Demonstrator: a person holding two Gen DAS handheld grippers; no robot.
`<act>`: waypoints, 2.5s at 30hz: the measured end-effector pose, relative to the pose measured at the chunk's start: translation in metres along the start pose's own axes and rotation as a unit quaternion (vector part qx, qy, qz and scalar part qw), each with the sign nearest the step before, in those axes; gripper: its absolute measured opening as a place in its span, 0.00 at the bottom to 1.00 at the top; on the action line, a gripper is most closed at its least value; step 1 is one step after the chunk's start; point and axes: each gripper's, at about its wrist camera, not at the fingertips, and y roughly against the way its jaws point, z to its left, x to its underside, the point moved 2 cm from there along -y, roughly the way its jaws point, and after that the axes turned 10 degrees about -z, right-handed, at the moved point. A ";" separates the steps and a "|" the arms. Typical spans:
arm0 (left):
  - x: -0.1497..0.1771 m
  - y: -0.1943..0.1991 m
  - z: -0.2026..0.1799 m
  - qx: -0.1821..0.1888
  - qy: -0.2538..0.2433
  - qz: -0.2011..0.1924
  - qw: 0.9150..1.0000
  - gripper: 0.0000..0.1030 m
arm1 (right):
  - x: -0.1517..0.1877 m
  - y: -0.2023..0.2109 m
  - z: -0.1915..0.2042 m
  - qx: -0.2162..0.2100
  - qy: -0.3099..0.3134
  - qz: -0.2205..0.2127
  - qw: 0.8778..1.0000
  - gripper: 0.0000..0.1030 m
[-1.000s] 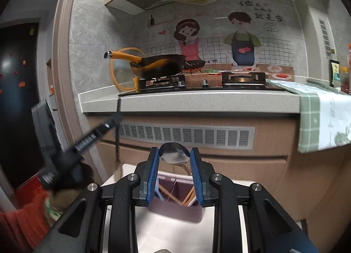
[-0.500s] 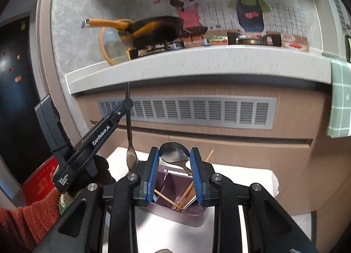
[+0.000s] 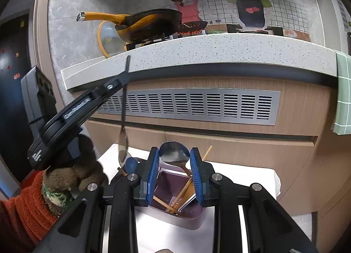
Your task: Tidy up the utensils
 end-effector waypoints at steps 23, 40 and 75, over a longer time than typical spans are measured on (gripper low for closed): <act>0.036 0.038 0.028 -0.050 0.021 0.034 0.998 0.46 | 0.015 -0.021 0.005 -0.032 -0.050 0.101 0.993 0.30; 0.060 0.228 -0.058 -0.176 -0.118 0.178 0.961 0.45 | 0.094 0.119 0.082 0.073 0.012 -0.010 0.997 0.30; 0.070 0.276 -0.088 -0.173 -0.115 0.231 0.951 0.45 | 0.137 0.175 0.100 0.090 0.010 -0.001 0.996 0.30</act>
